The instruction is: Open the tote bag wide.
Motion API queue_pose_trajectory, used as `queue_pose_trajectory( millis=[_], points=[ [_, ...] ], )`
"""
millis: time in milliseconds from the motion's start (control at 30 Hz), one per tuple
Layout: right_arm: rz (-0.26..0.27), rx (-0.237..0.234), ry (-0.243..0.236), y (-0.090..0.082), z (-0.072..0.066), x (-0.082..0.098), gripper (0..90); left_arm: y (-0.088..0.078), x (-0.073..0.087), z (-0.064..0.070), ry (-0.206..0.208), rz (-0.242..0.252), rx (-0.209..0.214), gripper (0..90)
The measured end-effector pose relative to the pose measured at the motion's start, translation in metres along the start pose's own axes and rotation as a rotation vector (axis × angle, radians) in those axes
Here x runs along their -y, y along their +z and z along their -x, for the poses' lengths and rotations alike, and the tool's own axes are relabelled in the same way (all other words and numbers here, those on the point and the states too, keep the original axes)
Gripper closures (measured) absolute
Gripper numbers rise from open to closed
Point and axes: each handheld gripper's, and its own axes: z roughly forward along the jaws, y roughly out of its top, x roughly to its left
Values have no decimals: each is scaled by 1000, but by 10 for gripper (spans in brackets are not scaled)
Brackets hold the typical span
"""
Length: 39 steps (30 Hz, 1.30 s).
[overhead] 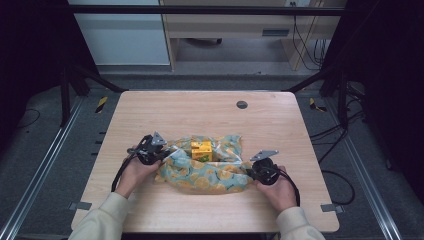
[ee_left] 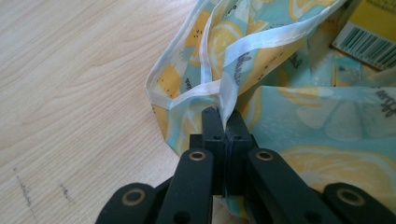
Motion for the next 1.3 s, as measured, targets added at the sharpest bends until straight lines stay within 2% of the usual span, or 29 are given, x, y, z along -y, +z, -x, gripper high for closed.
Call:
queue_pose_trajectory(
  millis=[300, 467, 700, 833, 900, 967, 1033, 1067, 1200, 1300],
  points=[
    [-5, 7, 10, 0, 1, 0, 899, 2, 2, -1, -10, -4, -1, 900],
    [-7, 13, -2, 0, 1, 0, 900, 3, 2, -1, -13, -2, 1, 900],
    [12, 25, 1, -3, 2, 0, 900, 3, 3, -1, -12, -2, -1, 900],
    [16, 24, -12, -4, 1, 0, 891, -1, 2, 2, -2, 6, -18, 889],
    [28, 26, -10, -7, -1, 1, 810, -5, 1, 4, -3, 21, -28, 835],
    [40, 47, -10, -9, -1, 1, 647, -9, 0, 5, -12, 53, -43, 734],
    [62, 65, -8, -14, -3, 2, 530, -14, -2, 6, -23, 80, -45, 629],
    [71, 70, -4, -16, -4, 1, 458, -16, -3, 6, -24, 88, -44, 607],
    [126, 80, 5, -26, -8, 0, 285, -26, -8, 10, -27, 122, -51, 505],
    [147, 71, 29, -31, -11, -4, 163, -31, -13, 12, -34, 153, -56, 481]
  ],
)
